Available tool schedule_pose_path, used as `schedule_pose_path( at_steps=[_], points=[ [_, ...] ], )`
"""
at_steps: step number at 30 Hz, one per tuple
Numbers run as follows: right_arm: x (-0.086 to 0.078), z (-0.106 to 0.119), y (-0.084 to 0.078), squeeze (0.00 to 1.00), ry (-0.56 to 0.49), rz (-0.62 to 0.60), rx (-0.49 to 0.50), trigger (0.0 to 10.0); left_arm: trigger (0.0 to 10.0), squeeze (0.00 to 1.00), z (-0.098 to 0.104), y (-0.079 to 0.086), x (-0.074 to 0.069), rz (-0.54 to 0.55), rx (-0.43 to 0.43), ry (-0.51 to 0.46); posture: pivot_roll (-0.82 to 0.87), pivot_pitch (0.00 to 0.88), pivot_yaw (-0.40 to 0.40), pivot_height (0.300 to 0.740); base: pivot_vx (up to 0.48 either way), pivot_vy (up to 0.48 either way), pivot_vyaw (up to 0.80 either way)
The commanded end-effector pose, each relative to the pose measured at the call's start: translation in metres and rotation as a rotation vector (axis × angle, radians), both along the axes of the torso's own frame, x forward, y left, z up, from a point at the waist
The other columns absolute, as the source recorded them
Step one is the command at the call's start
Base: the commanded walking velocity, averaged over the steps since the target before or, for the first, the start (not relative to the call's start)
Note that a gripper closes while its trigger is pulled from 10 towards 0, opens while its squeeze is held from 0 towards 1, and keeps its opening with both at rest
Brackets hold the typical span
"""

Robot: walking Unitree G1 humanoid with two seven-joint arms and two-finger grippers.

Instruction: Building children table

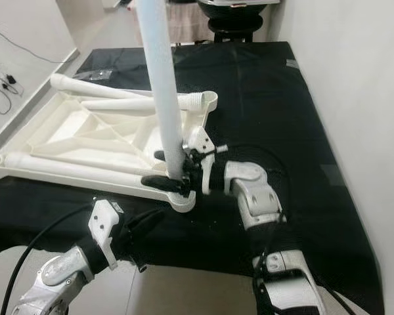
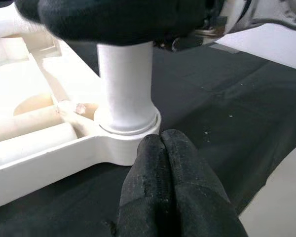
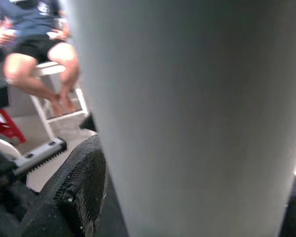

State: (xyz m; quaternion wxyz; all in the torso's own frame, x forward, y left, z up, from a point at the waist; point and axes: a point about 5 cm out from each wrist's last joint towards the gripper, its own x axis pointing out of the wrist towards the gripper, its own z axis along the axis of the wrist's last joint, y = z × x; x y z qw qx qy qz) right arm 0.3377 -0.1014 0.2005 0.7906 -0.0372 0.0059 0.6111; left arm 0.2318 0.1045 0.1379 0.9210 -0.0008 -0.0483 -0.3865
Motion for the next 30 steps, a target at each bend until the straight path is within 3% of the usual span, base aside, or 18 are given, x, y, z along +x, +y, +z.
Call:
schedule_pose_path(
  at_steps=[1,2,4,5,12,15,17,18,19,20,21,22,23,24,26,30],
  points=[
    [-0.001,-0.003,0.008,0.0,0.032,0.064,0.02,10.0,10.0,0.0,-0.003,0.0,-0.003,0.002,0.013,0.012,0.02,0.16,0.061,0.74,0.0,0.0,0.0],
    [-0.001,-0.004,0.008,0.0,0.047,0.081,0.024,6.7,10.0,0.0,-0.003,0.0,-0.004,0.002,0.013,0.012,0.02,0.16,0.061,0.74,0.0,0.0,0.0],
    [-0.001,-0.004,0.008,0.0,0.047,0.081,0.024,6.7,10.0,0.0,-0.003,0.0,-0.004,0.002,0.013,0.012,0.02,0.16,0.061,0.74,0.0,0.0,0.0],
    [0.0,-0.007,0.006,0.0,0.072,0.119,0.022,0.0,10.0,0.0,-0.003,-0.001,-0.004,0.002,0.012,0.013,0.02,0.163,0.058,0.74,0.0,0.0,0.0],
    [0.004,-0.018,-0.004,0.0,0.063,0.054,-0.01,0.0,10.0,0.0,-0.003,-0.002,-0.005,0.002,0.01,0.013,0.01,0.161,0.057,0.74,0.0,0.0,0.0],
    [0.007,-0.032,-0.016,0.0,0.023,-0.208,-0.083,0.0,10.0,0.0,-0.003,-0.003,-0.006,0.001,0.007,0.013,0.01,0.162,0.049,0.74,0.0,0.0,0.0],
    [0.007,-0.032,-0.016,0.0,0.023,-0.208,-0.083,0.0,10.0,0.0,-0.003,-0.003,-0.006,0.001,0.007,0.013,0.01,0.162,0.049,0.74,0.0,0.0,0.0],
    [0.006,-0.034,-0.019,0.0,0.019,-0.267,-0.09,0.0,10.0,0.0,-0.003,-0.003,-0.006,0.002,0.007,0.013,0.01,0.162,0.049,0.74,0.0,0.0,0.0],
    [0.0,-0.042,-0.021,0.0,0.033,-0.449,-0.074,0.0,10.0,0.0,-0.003,-0.002,-0.006,0.003,0.007,0.013,0.0,0.159,0.044,0.74,0.0,0.0,0.0],
    [0.0,-0.042,-0.021,0.0,0.033,-0.449,-0.074,0.0,10.0,0.0,-0.003,-0.002,-0.006,0.003,0.007,0.013,0.0,0.159,0.044,0.74,0.0,0.0,0.0],
    [-0.012,-0.041,-0.021,0.0,0.066,-0.777,0.067,0.0,10.0,0.0,-0.004,0.0,-0.006,0.005,0.008,0.013,0.0,0.156,0.053,0.74,0.0,0.0,0.0],
    [-0.038,-0.047,-0.02,0.0,0.076,-0.93,0.065,0.0,10.0,0.0,-0.004,0.001,-0.006,0.005,0.011,0.014,0.0,0.154,0.061,0.74,0.0,0.0,0.0],
    [-0.038,-0.047,-0.02,0.0,0.076,-0.93,0.065,0.0,10.0,0.0,-0.004,0.001,-0.006,0.005,0.011,0.014,0.0,0.154,0.061,0.74,0.0,0.0,0.0],
    [-0.054,-0.048,-0.019,0.0,0.07,-0.985,0.036,0.0,10.0,0.0,-0.005,0.002,-0.005,0.004,0.013,0.015,-0.02,0.147,0.074,0.74,0.0,0.0,0.0],
    [-0.062,-0.049,-0.015,0.0,0.055,-0.963,0.01,0.0,10.0,0.0,-0.005,0.003,-0.004,0.004,0.014,0.015,-0.02,0.147,0.074,0.74,0.0,0.0,0.0],
    [-0.049,-0.049,-0.02,0.0,0.072,-0.967,0.02,0.0,10.0,0.0,-0.007,0.001,-0.002,-0.003,0.017,0.018,-0.01,0.12,0.064,0.74,0.0,0.0,0.0]
  ],
)
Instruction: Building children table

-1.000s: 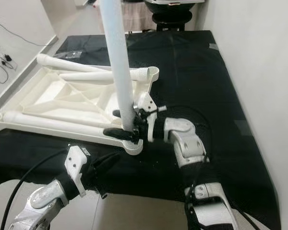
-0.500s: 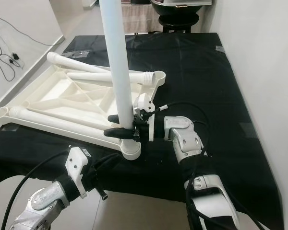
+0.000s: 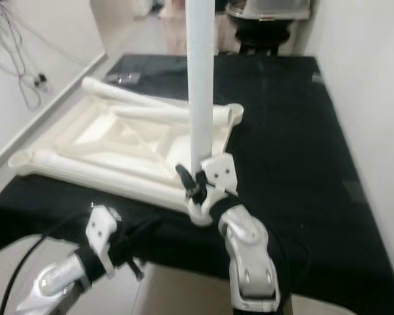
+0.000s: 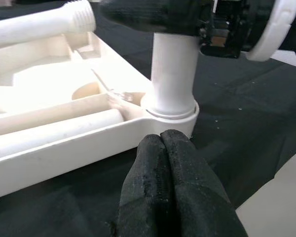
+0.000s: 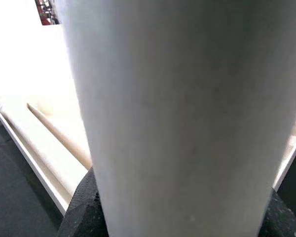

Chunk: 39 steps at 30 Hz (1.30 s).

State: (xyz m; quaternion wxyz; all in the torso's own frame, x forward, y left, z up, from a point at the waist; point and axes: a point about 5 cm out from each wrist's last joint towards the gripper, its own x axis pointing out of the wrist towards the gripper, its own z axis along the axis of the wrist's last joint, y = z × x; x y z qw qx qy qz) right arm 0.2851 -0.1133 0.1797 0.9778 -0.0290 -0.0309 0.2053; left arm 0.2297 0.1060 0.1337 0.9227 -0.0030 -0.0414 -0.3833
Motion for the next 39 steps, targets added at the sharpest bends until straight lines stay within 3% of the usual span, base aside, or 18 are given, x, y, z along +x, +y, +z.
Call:
schedule_pose_path(
  at_steps=[1,3,4,8,9,16,17,18,19,20,21,23,29,30,35,39],
  points=[
    [0.003,-0.028,-0.008,0.0,0.157,-0.065,0.026,0.0,10.0,0.0,-0.003,0.0,0.0,-0.01,0.016,0.004,-0.01,0.12,0.064,0.74,0.0,0.0,0.0],
    [0.01,-0.027,-0.006,0.0,0.163,-0.05,0.047,0.0,10.0,0.0,-0.003,0.0,0.001,-0.011,0.018,0.003,-0.01,0.118,0.065,0.74,0.0,0.0,0.0],
    [0.016,-0.027,-0.004,0.0,0.167,-0.032,0.061,10.0,10.0,0.0,-0.003,0.0,0.002,-0.007,0.02,0.0,0.0,0.119,0.068,0.74,0.0,0.0,0.0],
    [0.023,-0.026,0.003,0.0,0.162,0.048,0.053,10.0,10.0,0.0,-0.003,0.0,0.002,0.002,0.02,-0.003,0.0,0.118,0.066,0.74,0.0,0.0,0.0],
    [0.03,-0.02,0.002,1.0,0.147,0.123,0.045,10.0,10.0,0.0,-0.002,0.0,0.003,0.004,0.019,-0.004,0.0,0.123,0.066,0.74,0.0,0.0,0.0],
    [0.032,-0.015,0.001,1.0,0.148,0.162,0.046,10.0,10.0,0.0,-0.002,-0.001,0.003,0.004,0.018,-0.004,0.01,0.126,0.067,0.74,0.0,0.0,0.0],
    [0.032,-0.008,0.001,1.0,0.137,0.238,0.038,10.0,10.0,0.0,-0.001,-0.001,0.003,0.004,0.017,-0.005,0.01,0.129,0.066,0.74,0.0,0.0,0.0],
    [0.032,-0.008,0.001,1.0,0.137,0.238,0.038,10.0,10.0,0.0,-0.001,-0.001,0.003,0.004,0.017,-0.005,0.01,0.129,0.066,0.74,0.0,0.0,0.0],
    [0.034,0.0,-0.001,1.0,0.111,0.384,0.021,10.0,10.0,0.0,-0.001,-0.001,0.003,0.004,0.016,-0.006,0.01,0.133,0.064,0.74,0.0,0.0,0.0],
    [0.037,0.006,-0.005,0.0,0.085,0.519,-0.036,10.0,10.0,0.0,-0.001,-0.002,0.003,0.005,0.014,-0.007,0.02,0.135,0.062,0.74,0.0,0.0,0.0],
    [0.037,0.006,-0.005,0.0,0.085,0.519,-0.036,10.0,10.0,0.0,-0.001,-0.002,0.003,0.005,0.014,-0.007,0.02,0.135,0.062,0.74,0.0,0.0,0.0],
    [0.045,0.01,-0.012,0.0,0.102,0.763,-0.13,10.0,10.0,0.0,0.0,-0.002,0.002,0.005,0.012,-0.009,0.03,0.14,0.059,0.74,0.0,0.0,0.0],
    [0.058,0.013,-0.012,0.0,0.101,0.78,-0.131,10.0,10.0,0.0,0.0,-0.003,0.0,0.007,0.011,-0.009,0.03,0.141,0.058,0.74,0.0,0.0,0.0],
    [0.061,0.013,-0.012,0.0,0.113,0.793,-0.127,0.0,10.0,0.0,0.0,-0.003,0.0,0.007,0.011,-0.009,0.04,0.147,0.055,0.74,0.0,0.0,0.0],
    [0.068,0.017,-0.011,0.0,0.146,0.823,-0.092,0.0,10.0,0.0,0.001,-0.003,-0.002,0.007,0.012,-0.008,0.04,0.155,0.055,0.74,0.0,0.0,0.0],
    [0.069,0.008,-0.017,0.0,0.17,0.831,-0.119,0.0,10.0,0.0,0.001,-0.004,-0.003,0.006,0.009,-0.008,0.03,0.163,0.054,0.74,0.0,0.0,0.0]
  ],
)
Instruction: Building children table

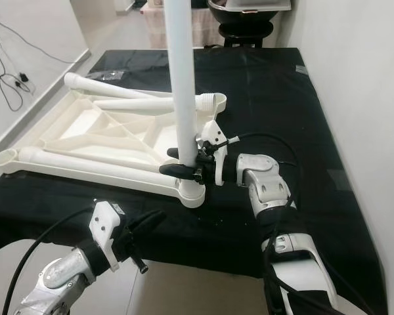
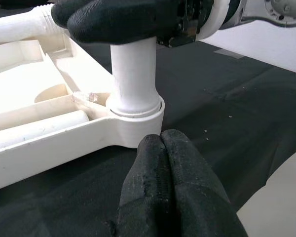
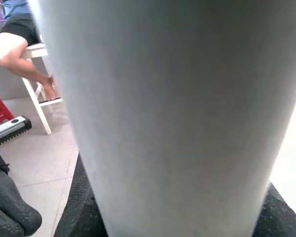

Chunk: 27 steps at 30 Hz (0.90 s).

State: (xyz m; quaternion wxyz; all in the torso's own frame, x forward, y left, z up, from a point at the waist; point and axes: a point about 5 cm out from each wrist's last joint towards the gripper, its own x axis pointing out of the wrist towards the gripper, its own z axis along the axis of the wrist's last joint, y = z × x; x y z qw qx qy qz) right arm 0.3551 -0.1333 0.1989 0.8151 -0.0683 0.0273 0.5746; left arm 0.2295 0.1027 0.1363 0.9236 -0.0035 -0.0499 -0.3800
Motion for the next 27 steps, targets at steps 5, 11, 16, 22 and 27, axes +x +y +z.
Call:
schedule_pose_path(
  at_steps=[5,11,16,22,27],
  points=[
    [-0.001,-0.026,-0.007,0.0,0.044,-0.114,-0.031,0.0,10.0,0.0,-0.001,-0.001,-0.003,-0.002,0.013,0.008,0.02,0.173,0.049,0.74,0.0,0.0,0.0],
    [-0.059,-0.068,-0.028,0.0,0.128,-1.141,0.021,0.0,10.0,0.0,0.001,0.003,-0.002,-0.001,0.015,0.007,0.0,0.19,0.058,0.74,0.0,0.0,0.0],
    [-0.057,-0.061,-0.022,0.0,0.016,-1.126,0.005,0.0,10.0,0.0,0.0,0.004,0.001,-0.005,0.017,0.01,0.0,0.171,0.07,0.74,0.0,0.0,0.0],
    [-0.023,-0.044,-0.016,0.0,-0.026,-1.185,0.082,0.0,10.0,0.0,0.0,0.005,0.003,0.004,0.024,0.008,0.02,0.153,0.078,0.74,0.0,0.0,0.0],
    [-0.011,-0.033,-0.004,0.0,-0.009,-1.241,0.096,10.0,10.0,0.0,0.0,0.006,0.004,0.017,0.027,0.006,0.03,0.144,0.078,0.74,0.0,0.0,0.0]
  ],
)
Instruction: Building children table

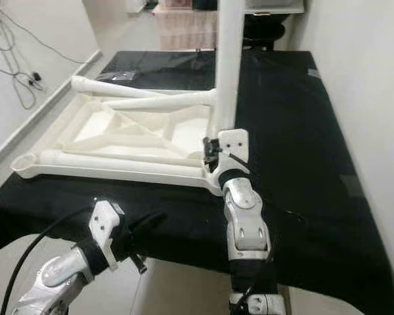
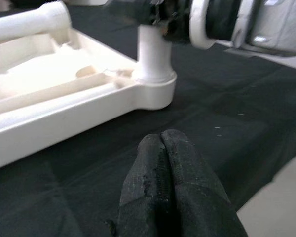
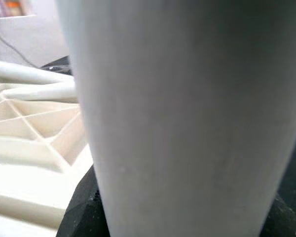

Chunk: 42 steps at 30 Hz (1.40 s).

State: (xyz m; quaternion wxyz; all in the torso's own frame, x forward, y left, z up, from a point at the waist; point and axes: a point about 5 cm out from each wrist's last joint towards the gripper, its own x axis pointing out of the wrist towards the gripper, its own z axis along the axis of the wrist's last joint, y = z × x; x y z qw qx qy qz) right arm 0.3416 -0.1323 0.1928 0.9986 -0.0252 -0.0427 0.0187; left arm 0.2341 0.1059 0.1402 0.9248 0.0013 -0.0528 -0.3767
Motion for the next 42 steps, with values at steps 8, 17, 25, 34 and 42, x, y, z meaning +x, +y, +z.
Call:
schedule_pose_path(
  at_steps=[8,17,25,34,42],
  points=[
    [0.028,-0.012,-0.007,1.0,0.097,0.103,0.052,10.0,10.0,0.0,-0.005,0.0,-0.001,0.006,0.018,0.016,0.04,0.139,0.065,0.74,0.0,0.0,0.0],
    [0.029,0.001,0.007,0.0,0.061,0.489,-0.02,10.0,10.0,0.0,-0.006,-0.001,-0.003,0.01,0.011,0.016,0.04,0.135,0.054,0.74,0.0,0.0,0.0],
    [0.026,-0.009,-0.014,0.0,0.113,0.527,-0.137,10.0,10.0,0.0,-0.007,-0.002,-0.004,0.009,0.01,0.018,0.03,0.135,0.049,0.74,0.0,0.0,0.0],
    [0.011,-0.038,-0.093,0.0,0.305,0.121,-0.201,10.0,10.0,0.0,-0.008,0.0,-0.005,0.003,0.018,0.022,0.01,0.135,0.061,0.74,0.0,0.0,0.0],
    [-0.022,-0.053,-0.104,0.0,0.407,0.107,-0.174,10.0,10.0,0.0,-0.008,0.002,-0.004,-0.001,0.028,0.023,0.01,0.143,0.056,0.74,0.0,0.0,0.0]
  ],
)
